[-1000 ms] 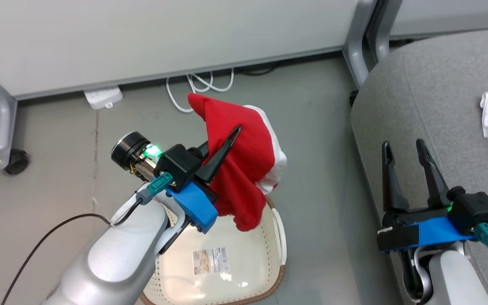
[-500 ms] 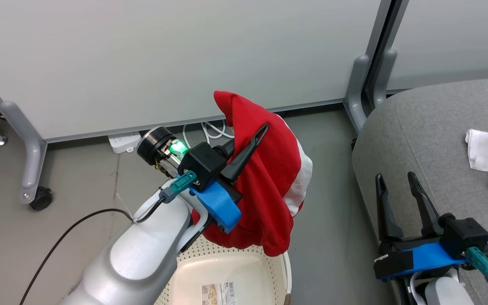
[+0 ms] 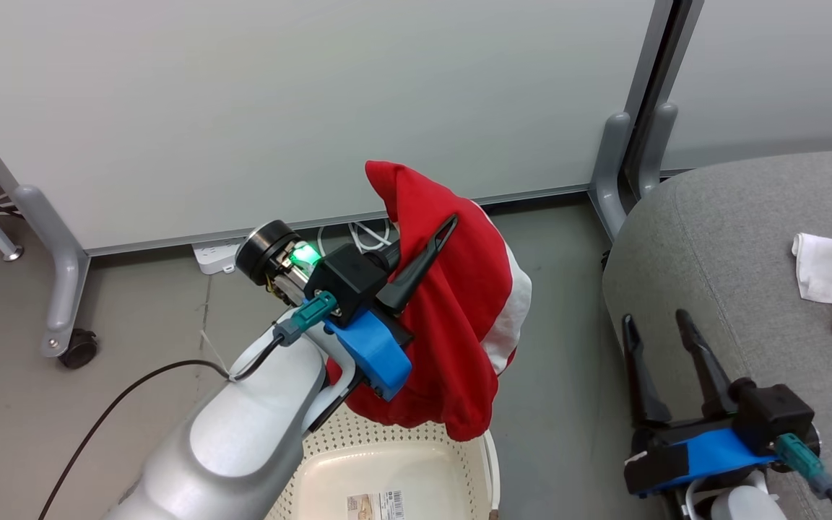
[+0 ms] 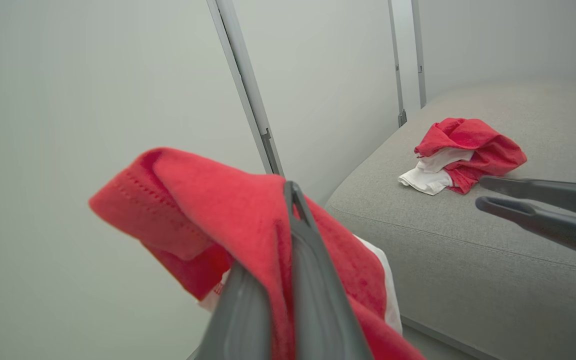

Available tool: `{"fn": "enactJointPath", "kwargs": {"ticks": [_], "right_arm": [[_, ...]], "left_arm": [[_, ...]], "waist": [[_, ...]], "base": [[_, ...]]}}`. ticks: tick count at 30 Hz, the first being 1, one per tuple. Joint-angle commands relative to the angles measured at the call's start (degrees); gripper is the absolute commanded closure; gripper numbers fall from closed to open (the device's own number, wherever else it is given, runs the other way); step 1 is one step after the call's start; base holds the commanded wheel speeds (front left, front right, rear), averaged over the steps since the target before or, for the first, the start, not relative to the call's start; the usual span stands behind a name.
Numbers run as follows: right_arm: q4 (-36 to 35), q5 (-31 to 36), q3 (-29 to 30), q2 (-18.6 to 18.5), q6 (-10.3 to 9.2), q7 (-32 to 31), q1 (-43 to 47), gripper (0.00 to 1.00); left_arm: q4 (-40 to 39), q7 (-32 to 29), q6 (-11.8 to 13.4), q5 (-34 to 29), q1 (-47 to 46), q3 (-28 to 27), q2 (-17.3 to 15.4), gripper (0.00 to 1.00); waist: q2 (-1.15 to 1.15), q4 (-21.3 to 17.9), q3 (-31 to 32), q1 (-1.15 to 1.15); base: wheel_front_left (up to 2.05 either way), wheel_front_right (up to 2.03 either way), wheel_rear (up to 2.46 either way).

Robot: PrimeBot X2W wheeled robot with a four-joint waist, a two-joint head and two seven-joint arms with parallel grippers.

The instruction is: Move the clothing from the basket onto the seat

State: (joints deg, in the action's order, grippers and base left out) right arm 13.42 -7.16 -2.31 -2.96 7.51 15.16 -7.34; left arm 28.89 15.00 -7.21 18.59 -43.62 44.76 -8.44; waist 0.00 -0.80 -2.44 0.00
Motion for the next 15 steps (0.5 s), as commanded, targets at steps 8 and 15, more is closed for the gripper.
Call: {"fn": "enactJointPath", "kwargs": {"ticks": [8,15], "right_arm": [[-0.27,-0.02,-6.94,-0.12,-0.04,-0.02,0.91,0.00],[0.72,-0.64,-14.80,-0.59,-0.04,-0.02,-1.06,0.00]], "left_arm": [[0.54,0.27,-0.17,-0.13,0.30,-0.48,0.11,1.00],[0.91,0.28,-0.24,-0.24,-0.39,-0.35,0.36,1.00]], "waist": [[0.00,0.24,-0.54,0.00],[0.00,0.58,-0.83,0.00]], "base": [[0.00,0.00,0.00],[0.00,0.00,0.00]]}}
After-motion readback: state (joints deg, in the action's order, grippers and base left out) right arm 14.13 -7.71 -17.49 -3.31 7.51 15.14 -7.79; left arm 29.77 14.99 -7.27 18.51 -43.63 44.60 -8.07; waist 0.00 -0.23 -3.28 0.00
